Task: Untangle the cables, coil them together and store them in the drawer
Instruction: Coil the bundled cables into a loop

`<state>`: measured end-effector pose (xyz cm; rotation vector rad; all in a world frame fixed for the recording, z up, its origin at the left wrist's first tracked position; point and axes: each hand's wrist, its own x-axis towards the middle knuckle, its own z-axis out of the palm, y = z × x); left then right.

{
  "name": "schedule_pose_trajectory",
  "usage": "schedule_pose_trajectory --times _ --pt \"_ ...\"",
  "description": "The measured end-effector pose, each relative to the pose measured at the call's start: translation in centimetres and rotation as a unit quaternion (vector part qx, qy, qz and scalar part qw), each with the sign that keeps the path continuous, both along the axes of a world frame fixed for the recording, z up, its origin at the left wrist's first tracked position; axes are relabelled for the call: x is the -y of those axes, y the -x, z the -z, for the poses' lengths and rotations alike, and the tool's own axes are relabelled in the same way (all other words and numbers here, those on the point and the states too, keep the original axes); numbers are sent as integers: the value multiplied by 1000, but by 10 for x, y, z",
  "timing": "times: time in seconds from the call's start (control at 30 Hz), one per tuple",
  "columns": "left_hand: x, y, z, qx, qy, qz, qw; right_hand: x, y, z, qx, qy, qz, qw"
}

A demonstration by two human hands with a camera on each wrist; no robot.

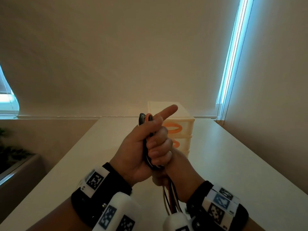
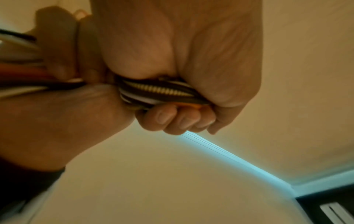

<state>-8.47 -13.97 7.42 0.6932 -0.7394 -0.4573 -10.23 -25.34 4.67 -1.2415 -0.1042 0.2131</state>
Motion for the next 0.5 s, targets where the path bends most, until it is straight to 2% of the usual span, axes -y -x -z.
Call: schedule_pose_trajectory --times 0.1,0.3,0.4,0.5 --pt "-1 -4 -2 -2 -13 -53 999 4 9 3 -32 2 -46 998" --pt "-4 -6 -5 6 -46 -135 990 4 27 9 -57 29 -55 996" --pt "-6 -7 -8 11 -54 -192 980 5 35 9 -61 119 -73 988" --pt "-9 -10 -10 46 -96 -280 954 1 45 9 -64 213 -89 971"
